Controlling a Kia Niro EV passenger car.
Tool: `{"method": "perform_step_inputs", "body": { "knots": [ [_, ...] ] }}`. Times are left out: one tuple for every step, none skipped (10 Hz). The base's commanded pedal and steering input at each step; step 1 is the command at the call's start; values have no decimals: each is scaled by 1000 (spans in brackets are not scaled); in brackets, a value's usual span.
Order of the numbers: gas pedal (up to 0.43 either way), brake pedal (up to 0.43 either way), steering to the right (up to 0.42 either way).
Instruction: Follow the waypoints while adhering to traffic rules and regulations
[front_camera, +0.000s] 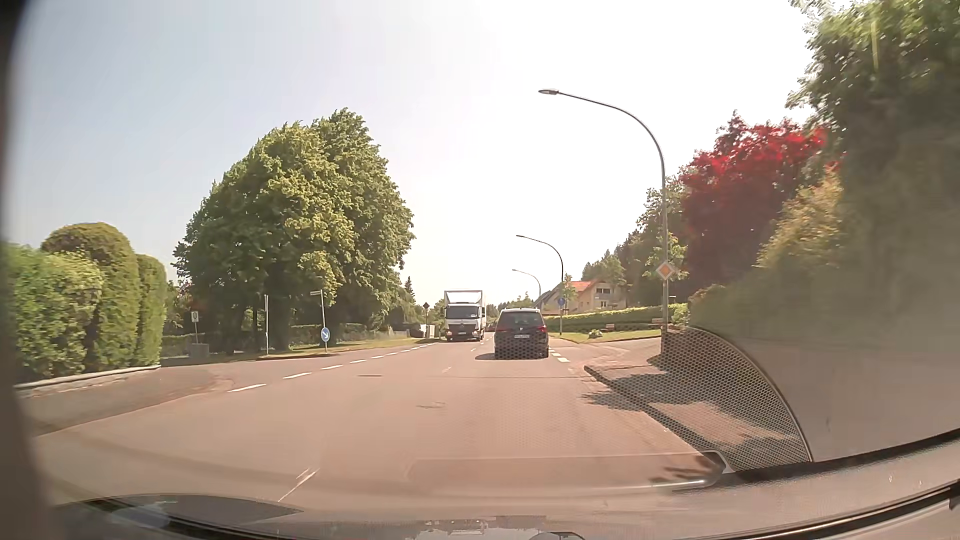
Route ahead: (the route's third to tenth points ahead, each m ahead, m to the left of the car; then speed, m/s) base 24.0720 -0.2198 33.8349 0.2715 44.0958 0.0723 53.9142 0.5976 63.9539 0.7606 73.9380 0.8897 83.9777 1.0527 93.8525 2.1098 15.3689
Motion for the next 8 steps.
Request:
{"method": "perform_step_inputs", "body": {
  "knots": [
    [240,0,-2],
    [240,0,-1],
    [240,0,0],
    [240,0,0],
    [240,0,0],
    [240,0,0],
    [240,0,0],
    [248,0,0]
  ]
}}
